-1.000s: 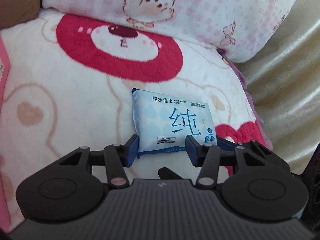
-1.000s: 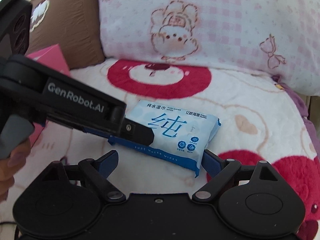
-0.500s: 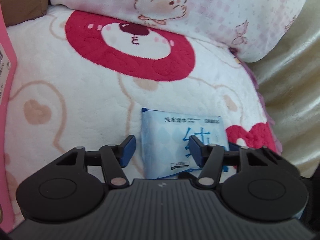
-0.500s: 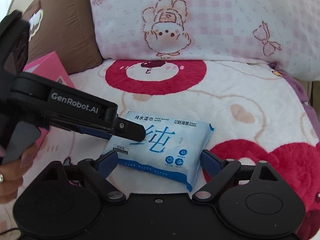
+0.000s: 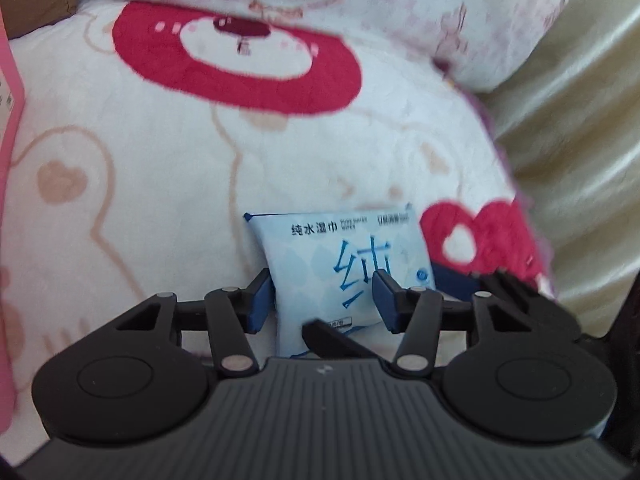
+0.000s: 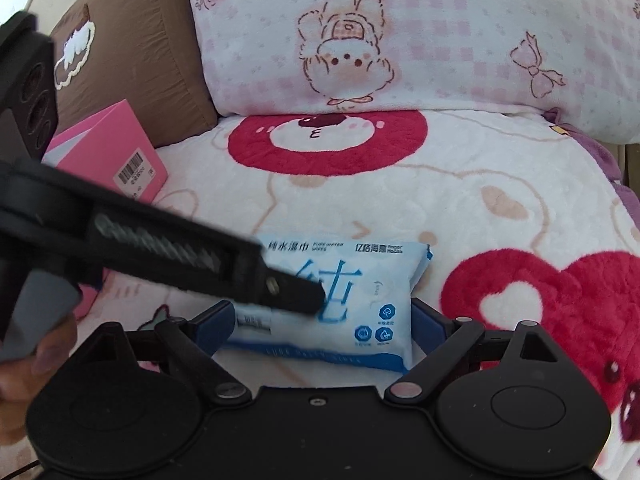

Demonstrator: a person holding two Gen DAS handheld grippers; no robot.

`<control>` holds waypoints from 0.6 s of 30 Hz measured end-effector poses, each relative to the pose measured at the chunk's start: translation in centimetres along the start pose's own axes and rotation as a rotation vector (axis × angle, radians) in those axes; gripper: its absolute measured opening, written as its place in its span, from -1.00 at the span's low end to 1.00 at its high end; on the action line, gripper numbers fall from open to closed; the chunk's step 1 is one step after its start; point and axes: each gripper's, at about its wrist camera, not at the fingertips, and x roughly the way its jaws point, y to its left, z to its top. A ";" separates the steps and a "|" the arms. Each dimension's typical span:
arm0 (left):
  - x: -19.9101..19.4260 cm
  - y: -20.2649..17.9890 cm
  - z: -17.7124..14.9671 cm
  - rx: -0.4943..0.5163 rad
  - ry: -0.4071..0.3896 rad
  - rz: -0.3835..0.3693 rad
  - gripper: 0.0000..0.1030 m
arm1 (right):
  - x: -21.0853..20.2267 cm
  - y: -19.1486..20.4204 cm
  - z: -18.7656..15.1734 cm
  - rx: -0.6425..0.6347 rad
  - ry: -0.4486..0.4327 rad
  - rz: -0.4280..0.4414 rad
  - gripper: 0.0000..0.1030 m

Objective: Organize objects
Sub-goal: 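Lift the wet-wipes pack with the left tool and carry it to the box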

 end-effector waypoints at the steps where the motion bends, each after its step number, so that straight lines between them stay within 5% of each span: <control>1: -0.2 -0.3 -0.3 0.010 -0.007 0.010 -0.01 | -0.1 0.6 -0.2 -0.023 -0.004 -0.025 0.83; 18: -4.0 0.9 -1.7 -0.089 0.084 -0.057 -0.01 | -3.1 4.3 -1.5 -0.117 -0.007 -0.031 0.84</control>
